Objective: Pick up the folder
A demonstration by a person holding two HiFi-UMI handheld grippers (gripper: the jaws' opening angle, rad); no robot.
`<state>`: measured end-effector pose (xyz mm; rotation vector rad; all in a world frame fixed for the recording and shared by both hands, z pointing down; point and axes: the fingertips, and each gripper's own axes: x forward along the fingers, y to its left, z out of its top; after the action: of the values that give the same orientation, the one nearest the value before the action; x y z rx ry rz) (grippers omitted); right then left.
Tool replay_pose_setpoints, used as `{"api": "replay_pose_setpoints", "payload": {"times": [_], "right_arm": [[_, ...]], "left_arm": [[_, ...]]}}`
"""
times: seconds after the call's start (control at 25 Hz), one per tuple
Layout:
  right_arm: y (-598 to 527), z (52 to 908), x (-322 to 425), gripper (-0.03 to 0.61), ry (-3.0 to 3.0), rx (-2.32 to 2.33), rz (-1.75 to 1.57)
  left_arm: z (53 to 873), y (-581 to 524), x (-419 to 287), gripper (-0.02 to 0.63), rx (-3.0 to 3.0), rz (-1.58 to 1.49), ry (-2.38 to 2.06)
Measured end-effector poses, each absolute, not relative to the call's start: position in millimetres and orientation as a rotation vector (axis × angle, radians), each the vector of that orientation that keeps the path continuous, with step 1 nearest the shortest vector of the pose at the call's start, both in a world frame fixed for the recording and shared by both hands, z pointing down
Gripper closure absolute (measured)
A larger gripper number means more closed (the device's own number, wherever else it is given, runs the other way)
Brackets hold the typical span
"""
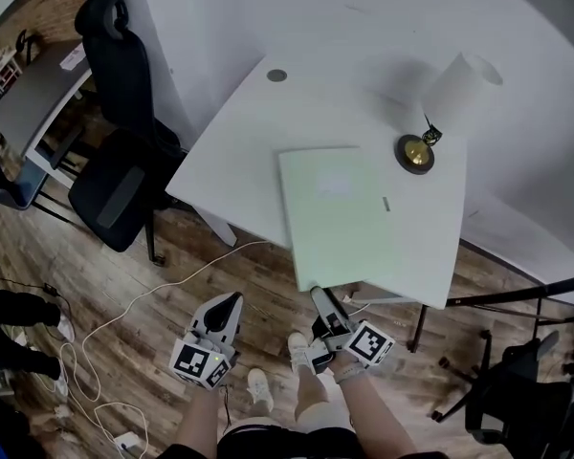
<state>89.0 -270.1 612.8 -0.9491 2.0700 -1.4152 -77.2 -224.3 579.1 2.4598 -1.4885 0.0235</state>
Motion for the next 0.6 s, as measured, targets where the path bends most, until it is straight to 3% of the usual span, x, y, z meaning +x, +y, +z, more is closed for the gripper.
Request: {"api": "replay_pose_setpoints", "payload": {"times": [0.6], "right_arm": [[-305,656,97,0.21,1.868,-0.964,-1.568]], "left_arm": [[598,-231,-88,0.6,2.389,0.025,-1.526]]}}
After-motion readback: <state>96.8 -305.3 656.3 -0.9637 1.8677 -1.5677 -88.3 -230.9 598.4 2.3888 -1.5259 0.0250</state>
